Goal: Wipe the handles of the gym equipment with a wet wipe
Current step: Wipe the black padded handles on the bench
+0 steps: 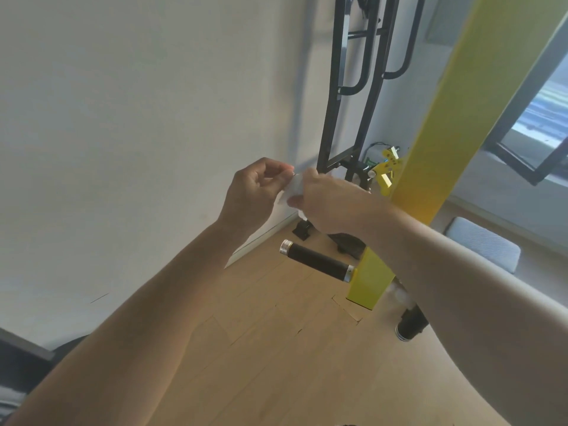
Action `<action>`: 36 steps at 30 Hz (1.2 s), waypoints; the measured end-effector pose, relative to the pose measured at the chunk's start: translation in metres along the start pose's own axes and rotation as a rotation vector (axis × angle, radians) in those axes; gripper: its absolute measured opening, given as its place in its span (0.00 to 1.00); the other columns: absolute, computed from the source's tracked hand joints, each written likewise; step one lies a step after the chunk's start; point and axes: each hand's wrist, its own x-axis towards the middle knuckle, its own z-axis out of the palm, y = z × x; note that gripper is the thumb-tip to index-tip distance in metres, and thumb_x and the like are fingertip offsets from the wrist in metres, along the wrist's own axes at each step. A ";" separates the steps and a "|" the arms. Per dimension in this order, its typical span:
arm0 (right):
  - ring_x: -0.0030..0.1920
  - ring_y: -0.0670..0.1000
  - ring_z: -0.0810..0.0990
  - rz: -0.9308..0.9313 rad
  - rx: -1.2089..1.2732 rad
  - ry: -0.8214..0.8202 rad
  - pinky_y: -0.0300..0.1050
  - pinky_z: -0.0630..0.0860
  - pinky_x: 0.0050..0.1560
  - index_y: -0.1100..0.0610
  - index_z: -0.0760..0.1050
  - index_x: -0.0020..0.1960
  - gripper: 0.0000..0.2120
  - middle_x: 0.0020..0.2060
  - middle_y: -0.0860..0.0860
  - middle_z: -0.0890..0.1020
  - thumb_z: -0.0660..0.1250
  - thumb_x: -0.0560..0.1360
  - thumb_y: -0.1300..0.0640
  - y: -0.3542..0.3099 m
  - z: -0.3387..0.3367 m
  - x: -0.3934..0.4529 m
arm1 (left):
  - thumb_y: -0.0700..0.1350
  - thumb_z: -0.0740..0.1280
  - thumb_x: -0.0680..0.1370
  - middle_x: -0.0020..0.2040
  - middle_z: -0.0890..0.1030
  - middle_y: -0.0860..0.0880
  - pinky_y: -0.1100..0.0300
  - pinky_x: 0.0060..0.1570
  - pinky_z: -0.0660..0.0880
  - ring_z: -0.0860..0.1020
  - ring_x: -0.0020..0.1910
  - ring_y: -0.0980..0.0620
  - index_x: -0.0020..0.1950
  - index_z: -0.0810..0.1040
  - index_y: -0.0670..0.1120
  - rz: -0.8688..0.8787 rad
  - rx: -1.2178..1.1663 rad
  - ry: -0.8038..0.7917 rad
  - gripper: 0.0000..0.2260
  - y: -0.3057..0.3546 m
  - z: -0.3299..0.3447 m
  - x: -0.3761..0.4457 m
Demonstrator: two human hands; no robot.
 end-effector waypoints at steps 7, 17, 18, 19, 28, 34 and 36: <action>0.52 0.58 0.79 0.277 -0.326 0.133 0.56 0.70 0.61 0.59 0.66 0.64 0.15 0.52 0.55 0.80 0.58 0.80 0.53 -0.008 0.013 -0.017 | 0.49 0.70 0.79 0.46 0.86 0.56 0.69 0.51 0.75 0.82 0.48 0.62 0.52 0.84 0.51 -0.027 -0.011 0.010 0.05 0.000 0.002 0.002; 0.43 0.55 0.76 0.230 -0.269 0.210 0.51 0.70 0.50 0.59 0.67 0.57 0.10 0.43 0.52 0.76 0.56 0.82 0.53 -0.009 0.013 -0.010 | 0.47 0.70 0.79 0.45 0.85 0.56 0.68 0.50 0.76 0.82 0.46 0.62 0.50 0.84 0.50 -0.027 -0.041 0.017 0.04 -0.001 0.006 0.004; 0.45 0.56 0.79 0.258 -0.393 0.142 0.51 0.71 0.54 0.59 0.66 0.56 0.10 0.43 0.53 0.76 0.57 0.81 0.53 -0.006 0.011 -0.020 | 0.47 0.70 0.79 0.44 0.85 0.57 0.70 0.48 0.75 0.81 0.44 0.64 0.49 0.83 0.51 -0.030 -0.036 0.021 0.03 -0.001 0.006 0.005; 0.48 0.56 0.80 0.271 -0.498 0.078 0.52 0.72 0.55 0.58 0.66 0.55 0.10 0.44 0.53 0.75 0.58 0.80 0.52 -0.004 0.007 -0.029 | 0.48 0.70 0.79 0.43 0.85 0.58 0.71 0.47 0.75 0.81 0.43 0.66 0.49 0.83 0.52 -0.030 -0.026 0.019 0.02 -0.001 0.007 0.005; 0.46 0.54 0.73 0.282 -0.418 -0.031 0.48 0.67 0.40 0.57 0.67 0.58 0.39 0.41 0.51 0.73 0.54 0.70 0.22 -0.005 -0.034 -0.041 | 0.49 0.70 0.79 0.46 0.85 0.59 0.77 0.45 0.73 0.80 0.44 0.68 0.50 0.84 0.52 -0.031 -0.024 0.019 0.04 -0.003 0.009 0.005; 0.53 0.57 0.76 0.164 -0.176 -0.057 0.49 0.67 0.45 0.53 0.66 0.72 0.23 0.49 0.53 0.69 0.57 0.81 0.43 -0.010 -0.012 -0.008 | 0.49 0.69 0.80 0.46 0.85 0.56 0.78 0.43 0.71 0.80 0.46 0.64 0.51 0.82 0.51 -0.013 -0.018 0.018 0.04 -0.004 0.006 0.004; 0.43 0.54 0.75 0.213 -0.001 0.072 0.48 0.66 0.43 0.57 0.68 0.65 0.19 0.45 0.50 0.74 0.57 0.83 0.44 -0.010 0.000 0.001 | 0.49 0.68 0.80 0.47 0.85 0.55 0.77 0.45 0.72 0.81 0.47 0.62 0.52 0.82 0.50 -0.007 -0.001 0.008 0.05 -0.003 0.004 0.005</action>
